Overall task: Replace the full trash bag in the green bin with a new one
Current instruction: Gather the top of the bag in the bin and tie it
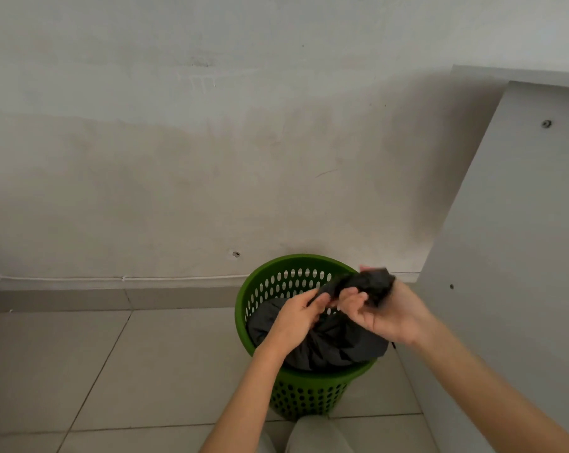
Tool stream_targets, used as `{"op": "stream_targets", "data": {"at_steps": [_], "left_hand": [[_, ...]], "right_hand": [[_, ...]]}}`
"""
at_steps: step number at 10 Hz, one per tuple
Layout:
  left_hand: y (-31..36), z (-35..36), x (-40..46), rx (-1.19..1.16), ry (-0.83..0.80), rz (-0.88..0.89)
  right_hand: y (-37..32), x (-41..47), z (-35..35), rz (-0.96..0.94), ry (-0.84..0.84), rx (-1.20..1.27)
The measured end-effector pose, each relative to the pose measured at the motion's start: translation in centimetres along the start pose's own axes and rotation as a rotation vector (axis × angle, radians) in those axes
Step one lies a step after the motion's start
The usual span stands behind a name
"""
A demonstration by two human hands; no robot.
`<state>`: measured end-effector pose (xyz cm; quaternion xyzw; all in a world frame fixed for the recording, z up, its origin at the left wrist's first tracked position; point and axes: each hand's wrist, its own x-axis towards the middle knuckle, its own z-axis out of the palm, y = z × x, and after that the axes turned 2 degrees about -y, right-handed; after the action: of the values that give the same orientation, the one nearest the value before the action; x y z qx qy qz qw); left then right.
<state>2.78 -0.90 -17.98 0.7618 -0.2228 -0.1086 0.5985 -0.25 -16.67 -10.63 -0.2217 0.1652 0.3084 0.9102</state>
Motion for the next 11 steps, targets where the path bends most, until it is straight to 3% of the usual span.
{"op": "stream_targets", "data": {"at_steps": [1,2,3,4,5,6,7,8,9,10,11], "left_hand": [[-0.5,-0.9,0.1,-0.28,0.07,-0.14],[-0.7,-1.5,0.2,-0.375,-0.016,-0.2],[0.0,-1.1,0.1,-0.391,-0.193,-0.205],[0.3,-0.6,-0.2,-0.359,-0.252,-0.2],[0.1,-0.7,-0.2,-0.168,-0.156,-0.132],[-0.3,-0.5,0.0,0.414,-0.06,0.047],[-0.9,0.3,-0.4,0.567,-0.021,0.169],[-1.8,0.7,-0.4,0.305,-0.104,0.031],[-1.1,1.1,-0.4,-0.111,-0.154,-0.146],[0.2,0.8,-0.3,-0.305,-0.169,-0.249],[0.8,0.1,-0.2,-0.438,-0.183,-0.309]], "right_hand": [[2.2,-1.0,0.3,-0.703,0.101,-0.396],[3.6,-0.7,-2.1,-1.357,0.268,-1.713],[1.4,1.6,-4.5,-1.458,0.384,-2.824],[-1.4,2.2,-1.4,-1.142,0.248,-3.033],[-1.7,2.3,1.3,-0.207,0.289,-2.885],[-1.4,1.8,2.2,0.333,0.323,-2.261],[-0.7,0.4,0.3,0.452,0.248,-1.365],[2.0,0.3,-1.8,0.216,0.245,-0.38],[3.0,0.6,-1.8,0.11,0.136,0.05],[1.2,1.2,-1.2,0.157,0.058,0.148],[-0.5,1.9,-1.2,0.213,0.082,0.071]]}}
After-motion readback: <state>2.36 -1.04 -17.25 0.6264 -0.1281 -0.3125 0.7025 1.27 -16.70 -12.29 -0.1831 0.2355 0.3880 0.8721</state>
